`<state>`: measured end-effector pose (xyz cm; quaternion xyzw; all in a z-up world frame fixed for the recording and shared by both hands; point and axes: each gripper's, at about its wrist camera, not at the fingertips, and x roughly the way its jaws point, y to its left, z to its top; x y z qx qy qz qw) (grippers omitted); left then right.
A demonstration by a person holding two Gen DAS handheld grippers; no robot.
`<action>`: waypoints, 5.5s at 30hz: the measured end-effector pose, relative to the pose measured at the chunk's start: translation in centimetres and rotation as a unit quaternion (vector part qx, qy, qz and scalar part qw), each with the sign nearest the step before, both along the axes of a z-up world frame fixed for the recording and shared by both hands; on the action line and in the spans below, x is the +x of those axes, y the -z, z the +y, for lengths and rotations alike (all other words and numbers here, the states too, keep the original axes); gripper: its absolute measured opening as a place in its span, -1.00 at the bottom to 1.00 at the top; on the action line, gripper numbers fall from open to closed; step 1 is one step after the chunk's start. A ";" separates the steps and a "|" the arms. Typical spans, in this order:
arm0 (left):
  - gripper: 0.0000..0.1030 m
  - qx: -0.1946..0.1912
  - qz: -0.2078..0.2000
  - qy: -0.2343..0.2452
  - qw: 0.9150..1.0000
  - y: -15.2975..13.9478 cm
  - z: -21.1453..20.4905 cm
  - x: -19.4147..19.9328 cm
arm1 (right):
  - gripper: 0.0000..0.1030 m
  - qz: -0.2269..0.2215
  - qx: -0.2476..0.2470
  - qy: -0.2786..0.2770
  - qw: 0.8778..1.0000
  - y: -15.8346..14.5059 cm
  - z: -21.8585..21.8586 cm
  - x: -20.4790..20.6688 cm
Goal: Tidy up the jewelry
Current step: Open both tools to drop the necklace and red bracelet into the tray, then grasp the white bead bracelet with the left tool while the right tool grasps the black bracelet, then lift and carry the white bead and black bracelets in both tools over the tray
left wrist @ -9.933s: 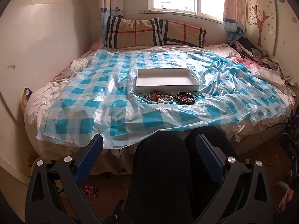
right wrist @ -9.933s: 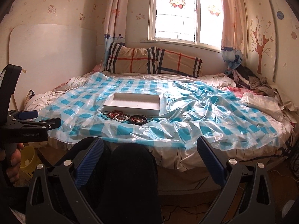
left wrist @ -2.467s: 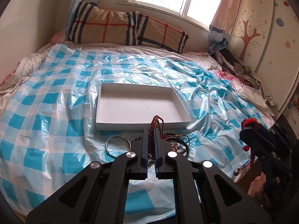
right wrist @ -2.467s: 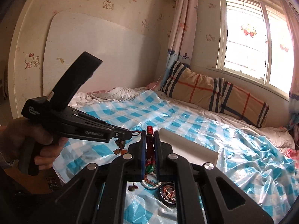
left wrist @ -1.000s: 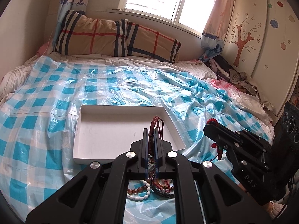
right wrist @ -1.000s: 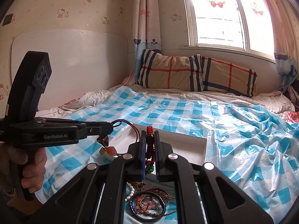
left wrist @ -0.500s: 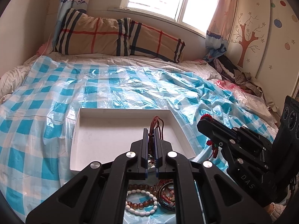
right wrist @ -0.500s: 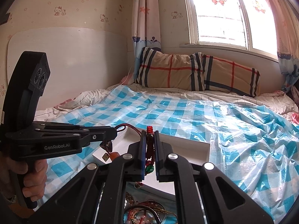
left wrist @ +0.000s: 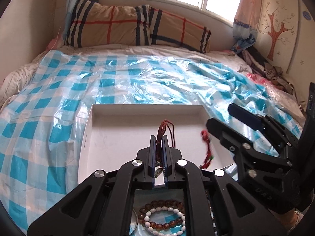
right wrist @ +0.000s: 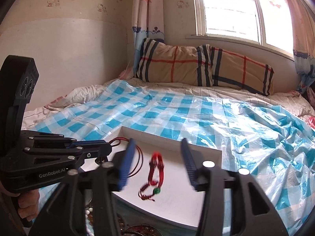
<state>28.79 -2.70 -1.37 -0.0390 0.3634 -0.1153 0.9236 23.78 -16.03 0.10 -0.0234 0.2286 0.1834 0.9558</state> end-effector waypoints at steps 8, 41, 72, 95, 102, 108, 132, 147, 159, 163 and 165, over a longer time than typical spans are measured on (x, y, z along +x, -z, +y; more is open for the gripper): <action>-0.51 0.023 -0.010 -0.021 0.999 -2.1 1.2 -3.9 | 0.08 -0.003 -0.002 0.006 1.000 -2.4 -1.1 -5.4; -0.06 0.039 0.001 -0.027 0.999 -5.1 4.8 -20.0 | 0.27 0.050 -0.021 0.038 0.998 -3.6 -3.3 -21.7; -0.06 0.014 0.099 0.059 0.993 4.2 1.0 -10.8 | -0.31 0.201 -0.047 0.003 0.979 8.2 -2.2 -6.6; -0.87 -0.015 0.176 0.040 0.984 8.6 1.4 -5.8 | -0.75 0.223 -0.032 -0.001 0.974 9.5 -2.8 -6.2; -0.87 -0.017 0.144 0.044 0.988 6.1 1.6 -7.9 | -0.77 0.207 -0.015 0.002 0.978 8.4 -3.3 -7.7; -0.87 -0.024 0.106 0.043 0.993 2.8 2.1 -10.8 | -0.78 0.186 0.023 0.012 0.982 5.8 -4.6 -10.1; -0.87 0.019 -0.004 0.044 0.999 -7.3 1.5 -19.9 | -0.78 0.138 0.184 0.011 0.973 -2.6 -8.1 -17.1; -0.87 0.045 -0.051 0.031 0.997 -10.2 2.0 -23.0 | -0.78 0.101 0.201 -0.011 0.974 -6.2 -6.8 -20.1; -0.87 0.046 -0.071 0.028 0.996 -11.6 2.2 -24.5 | -0.78 0.086 0.204 -0.023 0.975 -7.5 -6.2 -21.3; -0.87 0.046 -0.074 0.027 0.996 -11.8 2.2 -24.8 | -0.78 0.084 0.204 -0.025 0.975 -7.7 -6.1 -21.5; -0.87 0.047 -0.074 0.027 0.996 -11.8 2.2 -24.8 | -0.78 0.084 0.204 -0.025 0.975 -7.7 -6.1 -21.5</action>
